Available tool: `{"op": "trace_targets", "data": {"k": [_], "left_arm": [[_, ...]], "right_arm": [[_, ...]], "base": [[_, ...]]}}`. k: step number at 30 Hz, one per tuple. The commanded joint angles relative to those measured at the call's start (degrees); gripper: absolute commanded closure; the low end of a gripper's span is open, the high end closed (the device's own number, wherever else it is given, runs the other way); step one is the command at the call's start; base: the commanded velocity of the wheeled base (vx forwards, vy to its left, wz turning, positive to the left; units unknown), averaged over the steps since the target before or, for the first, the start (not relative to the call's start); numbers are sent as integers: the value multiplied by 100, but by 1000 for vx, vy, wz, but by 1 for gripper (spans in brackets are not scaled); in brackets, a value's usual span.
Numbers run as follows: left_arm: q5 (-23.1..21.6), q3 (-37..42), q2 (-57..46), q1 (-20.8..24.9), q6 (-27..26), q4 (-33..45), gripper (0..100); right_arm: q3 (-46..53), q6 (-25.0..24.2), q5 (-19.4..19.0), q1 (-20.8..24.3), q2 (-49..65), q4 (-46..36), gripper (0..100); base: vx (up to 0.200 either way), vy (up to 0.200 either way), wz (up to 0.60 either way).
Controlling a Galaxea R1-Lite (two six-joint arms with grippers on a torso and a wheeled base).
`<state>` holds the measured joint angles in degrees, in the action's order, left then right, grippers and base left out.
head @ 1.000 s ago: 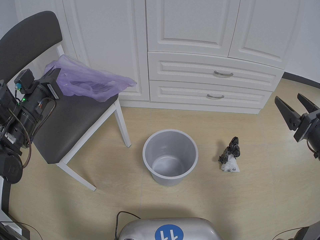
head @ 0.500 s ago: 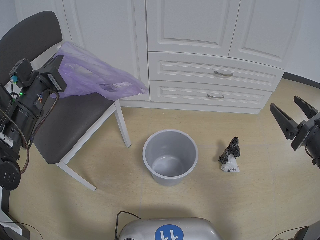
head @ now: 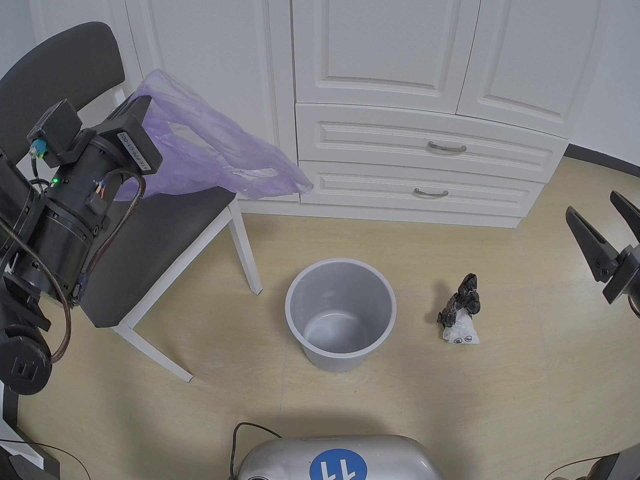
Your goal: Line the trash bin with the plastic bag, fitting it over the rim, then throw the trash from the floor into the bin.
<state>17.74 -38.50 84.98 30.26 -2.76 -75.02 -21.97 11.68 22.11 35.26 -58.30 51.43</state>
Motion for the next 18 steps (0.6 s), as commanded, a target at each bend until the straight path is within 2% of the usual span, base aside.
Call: {"op": "trace_targets", "data": {"k": [1,7,10,18], "left_arm": [[19,79,-96,279,3,5,100],[10,123,-245,305,3,5,100],[-7,79,-447,332,-15,31,100],[37,35,-667,789,-190,58,100]], "right_arm": [[79,54,-23,-142,275,-28,0],[298,-69,-40,-124,-182,60,0],[325,-386,-40,-27,-455,34,0],[342,-746,-32,456,-1131,77,0]], "base": [[0,0,0],[0,0,0],[0,0,0],[0,0,0]]}}
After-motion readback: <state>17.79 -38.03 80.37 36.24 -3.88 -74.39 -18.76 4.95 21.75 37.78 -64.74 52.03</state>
